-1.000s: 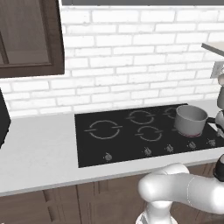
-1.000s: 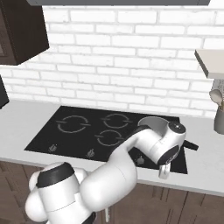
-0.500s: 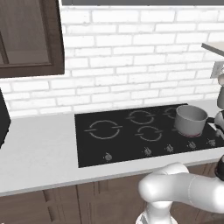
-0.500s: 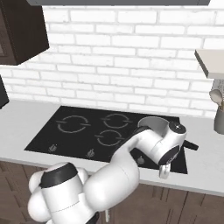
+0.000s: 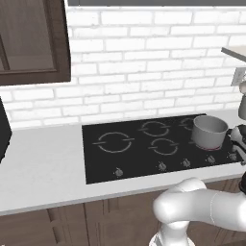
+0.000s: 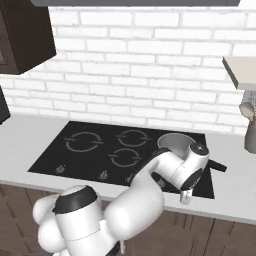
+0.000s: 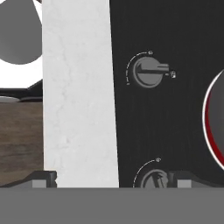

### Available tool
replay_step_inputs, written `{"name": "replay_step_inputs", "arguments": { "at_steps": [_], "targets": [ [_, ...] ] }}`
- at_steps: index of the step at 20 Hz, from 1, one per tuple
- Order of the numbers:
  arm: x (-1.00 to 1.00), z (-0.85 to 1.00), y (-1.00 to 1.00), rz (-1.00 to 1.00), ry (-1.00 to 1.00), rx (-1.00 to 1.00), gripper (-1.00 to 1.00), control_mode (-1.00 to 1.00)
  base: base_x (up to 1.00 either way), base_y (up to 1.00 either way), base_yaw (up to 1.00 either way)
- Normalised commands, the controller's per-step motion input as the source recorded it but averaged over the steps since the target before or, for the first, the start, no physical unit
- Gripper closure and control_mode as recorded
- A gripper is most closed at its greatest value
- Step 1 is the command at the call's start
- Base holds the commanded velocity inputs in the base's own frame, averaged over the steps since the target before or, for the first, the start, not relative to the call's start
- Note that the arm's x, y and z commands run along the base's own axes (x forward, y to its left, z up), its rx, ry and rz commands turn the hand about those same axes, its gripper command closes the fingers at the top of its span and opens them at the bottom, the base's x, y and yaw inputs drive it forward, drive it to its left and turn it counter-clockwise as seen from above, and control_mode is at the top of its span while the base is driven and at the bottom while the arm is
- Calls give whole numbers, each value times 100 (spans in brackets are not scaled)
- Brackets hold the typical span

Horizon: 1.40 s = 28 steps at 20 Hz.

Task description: Turn off the front right burner of the stove.

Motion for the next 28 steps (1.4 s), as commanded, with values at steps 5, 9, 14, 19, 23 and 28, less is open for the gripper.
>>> {"name": "replay_step_inputs", "arguments": {
  "at_steps": [5,9,14,19,23,28],
  "targets": [
    [17,-16,0,1,0,0,-100,-100,0,0,0],
    [32,-1,-3,0,3,0,-100,-100,0,0,0],
    [24,-1,-19,0,3,0,-100,-100,0,0,0],
    [5,-10,-42,3,0,0,-100,-100,0,0,0],
    [1,-10,-32,3,0,0,-100,-100,0,0,0],
    [21,-11,-1,0,1,0,-100,-100,0,0,0]
  ]
}}
